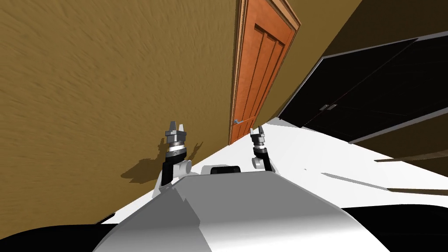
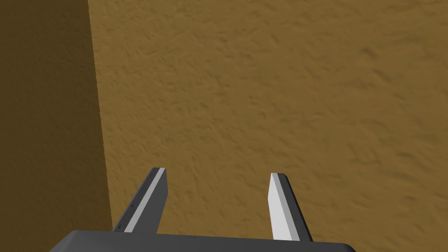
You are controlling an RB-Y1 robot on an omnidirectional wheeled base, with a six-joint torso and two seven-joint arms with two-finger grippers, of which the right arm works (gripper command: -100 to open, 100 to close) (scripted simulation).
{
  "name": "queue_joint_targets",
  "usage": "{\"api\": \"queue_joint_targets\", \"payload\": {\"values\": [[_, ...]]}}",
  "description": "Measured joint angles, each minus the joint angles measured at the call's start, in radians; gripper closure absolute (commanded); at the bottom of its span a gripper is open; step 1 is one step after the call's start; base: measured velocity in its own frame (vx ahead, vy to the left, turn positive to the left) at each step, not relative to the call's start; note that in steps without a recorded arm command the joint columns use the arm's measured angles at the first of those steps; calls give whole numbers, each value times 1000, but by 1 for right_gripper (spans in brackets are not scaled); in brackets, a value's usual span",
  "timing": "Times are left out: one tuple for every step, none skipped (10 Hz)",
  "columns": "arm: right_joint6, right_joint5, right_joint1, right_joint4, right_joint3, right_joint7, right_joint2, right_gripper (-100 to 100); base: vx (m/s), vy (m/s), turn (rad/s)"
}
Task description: Pull the door open
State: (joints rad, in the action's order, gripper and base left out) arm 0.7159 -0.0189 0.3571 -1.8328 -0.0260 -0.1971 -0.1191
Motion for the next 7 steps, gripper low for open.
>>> {"api": "queue_joint_targets", "payload": {"values": [[4, -2, -1, 19, 1, -5, -7, -100, 49, -49, 84], [11, -2, -5, 49, -1, -9, -13, -100, 58, -79, 180], [15, -2, -17, 79, -2, -13, -21, -100, 40, -59, 59], [22, -1, -18, 101, -5, -15, -23, -100, 48, -40, 98], [29, -2, -30, 136, -6, -18, -30, -100, 61, -58, 128], [34, -1, -35, 161, -9, -22, -37, -100, 44, -55, 66], [38, -1, -41, 185, -11, -23, -39, -100, 53, -56, 113]]}}
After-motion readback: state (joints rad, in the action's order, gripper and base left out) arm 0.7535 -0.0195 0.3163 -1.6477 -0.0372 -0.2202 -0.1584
